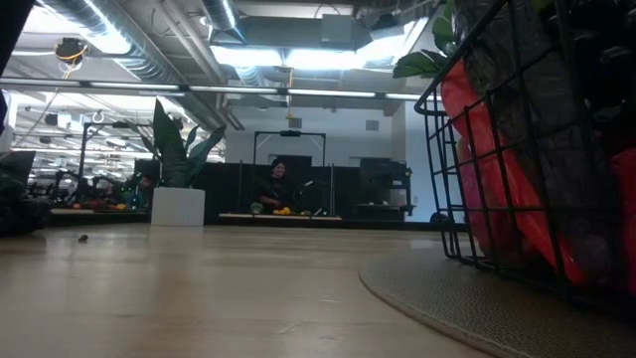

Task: Build produce basket
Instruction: Put the black grapes into the black wire basket

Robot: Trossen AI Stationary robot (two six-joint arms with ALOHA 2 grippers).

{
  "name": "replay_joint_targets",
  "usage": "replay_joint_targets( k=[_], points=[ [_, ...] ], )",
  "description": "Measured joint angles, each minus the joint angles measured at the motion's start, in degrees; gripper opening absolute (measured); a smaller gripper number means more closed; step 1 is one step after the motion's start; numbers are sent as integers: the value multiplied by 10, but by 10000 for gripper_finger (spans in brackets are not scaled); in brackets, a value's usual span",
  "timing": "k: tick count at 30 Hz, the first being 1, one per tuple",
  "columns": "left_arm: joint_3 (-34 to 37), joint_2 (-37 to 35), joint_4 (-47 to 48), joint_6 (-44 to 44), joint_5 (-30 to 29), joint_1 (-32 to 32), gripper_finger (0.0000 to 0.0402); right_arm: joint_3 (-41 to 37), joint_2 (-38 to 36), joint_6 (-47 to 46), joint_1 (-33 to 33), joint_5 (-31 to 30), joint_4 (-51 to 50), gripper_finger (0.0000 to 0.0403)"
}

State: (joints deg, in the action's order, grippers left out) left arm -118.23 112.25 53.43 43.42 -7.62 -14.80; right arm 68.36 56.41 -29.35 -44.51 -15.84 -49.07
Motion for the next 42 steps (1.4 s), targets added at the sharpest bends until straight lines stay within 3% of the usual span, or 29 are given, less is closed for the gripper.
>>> replay_joint_targets(
  k=[6, 10, 18, 24, 33, 42],
  points=[
    [-1, -48, 108, 103, -80, 2, 88, 0, -19, 10, 0, -60, -10, 70],
    [0, -74, 197, 180, -96, 2, 88, 0, -25, -2, 15, -96, -32, 70],
    [0, -88, 369, 335, -95, -6, 88, 0, -26, 30, 76, -74, -44, 70],
    [33, -98, 366, 341, -92, -5, 88, 0, -21, 74, 147, -33, -44, 70],
    [195, -179, 366, 353, -83, 0, 88, 0, -9, 104, 246, 11, -38, 70],
    [398, -296, 357, 509, -14, 3, 88, 0, -6, 105, 286, 35, -15, 70]
  ],
)
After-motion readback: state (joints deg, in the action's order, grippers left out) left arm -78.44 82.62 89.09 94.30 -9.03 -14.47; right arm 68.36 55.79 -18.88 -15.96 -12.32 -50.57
